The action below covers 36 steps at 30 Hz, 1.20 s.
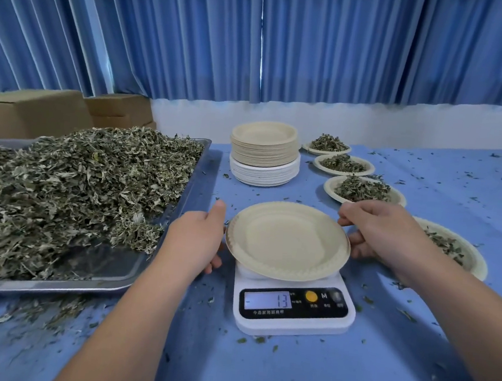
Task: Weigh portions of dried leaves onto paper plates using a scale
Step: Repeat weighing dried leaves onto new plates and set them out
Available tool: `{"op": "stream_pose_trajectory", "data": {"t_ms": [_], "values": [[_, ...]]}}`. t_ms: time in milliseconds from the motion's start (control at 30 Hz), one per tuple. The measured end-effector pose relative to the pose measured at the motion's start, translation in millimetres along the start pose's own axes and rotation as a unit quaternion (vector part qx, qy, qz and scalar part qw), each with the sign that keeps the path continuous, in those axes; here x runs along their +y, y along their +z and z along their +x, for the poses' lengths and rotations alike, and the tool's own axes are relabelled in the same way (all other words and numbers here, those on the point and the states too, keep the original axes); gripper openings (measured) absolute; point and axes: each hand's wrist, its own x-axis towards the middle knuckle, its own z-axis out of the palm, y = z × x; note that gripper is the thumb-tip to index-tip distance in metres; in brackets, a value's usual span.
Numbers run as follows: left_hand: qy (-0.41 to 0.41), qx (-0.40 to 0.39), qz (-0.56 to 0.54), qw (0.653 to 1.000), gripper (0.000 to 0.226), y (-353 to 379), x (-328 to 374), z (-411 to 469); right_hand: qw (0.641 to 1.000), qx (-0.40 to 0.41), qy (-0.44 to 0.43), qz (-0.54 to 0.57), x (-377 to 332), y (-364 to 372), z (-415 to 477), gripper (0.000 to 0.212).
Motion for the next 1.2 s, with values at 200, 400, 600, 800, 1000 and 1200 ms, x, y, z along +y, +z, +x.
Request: {"op": "stream_pose_trajectory", "data": {"t_ms": [200, 400, 600, 800, 1000, 1200], "values": [[-0.002, 0.01, -0.011, 1.0, 0.057, 3, -3, 1, 0.998, 0.023, -0.023, -0.052, 1, -3, 1, 0.03], [-0.002, 0.003, -0.007, 1.0, 0.052, 5, -5, 0, 0.996, 0.027, -0.045, -0.071, 3, -1, 1, 0.03], [0.017, 0.017, 0.014, 1.0, 0.045, 6, -5, -2, 0.994, 0.032, -0.059, -0.081, 5, -1, 1, 0.032], [0.029, 0.045, 0.022, 0.998, 0.041, 4, 1, -10, 0.993, 0.037, -0.064, -0.094, 4, -2, 0, 0.031], [0.155, 0.237, 0.139, 0.949, 0.027, -24, 13, -21, 0.992, 0.039, -0.071, -0.101, 3, -3, 0, 0.032], [0.127, 0.261, 0.295, 0.911, 0.029, -80, -3, 26, 0.984, 0.049, -0.087, -0.148, 2, 6, 0, 0.032]]}}
